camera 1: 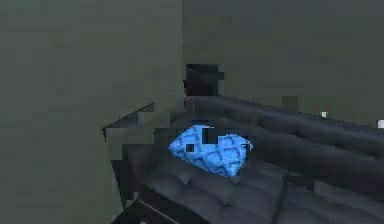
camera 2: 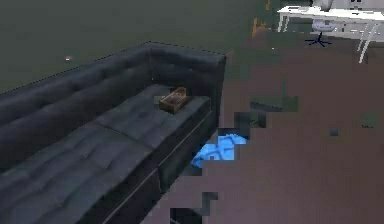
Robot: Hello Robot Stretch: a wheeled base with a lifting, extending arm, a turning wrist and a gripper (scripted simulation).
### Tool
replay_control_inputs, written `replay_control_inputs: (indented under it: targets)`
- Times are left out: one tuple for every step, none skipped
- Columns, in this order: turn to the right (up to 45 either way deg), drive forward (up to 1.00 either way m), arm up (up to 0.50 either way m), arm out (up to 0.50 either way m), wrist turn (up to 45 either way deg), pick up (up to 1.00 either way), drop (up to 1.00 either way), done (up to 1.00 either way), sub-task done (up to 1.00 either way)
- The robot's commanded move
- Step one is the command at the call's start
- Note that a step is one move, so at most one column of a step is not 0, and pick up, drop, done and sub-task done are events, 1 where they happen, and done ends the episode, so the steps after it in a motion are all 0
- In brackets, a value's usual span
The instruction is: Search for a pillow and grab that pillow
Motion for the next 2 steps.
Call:
replay_control_inputs:
  targets:
    - [0.0, 0.45, 0.0, 0.0, 0.0, 0.0, 0.0, 0.0, 0.0]
    - [-45.0, 0.0, 0.0, 0.0, 0.0, 0.0, 0.0, 0.0, 0.0]
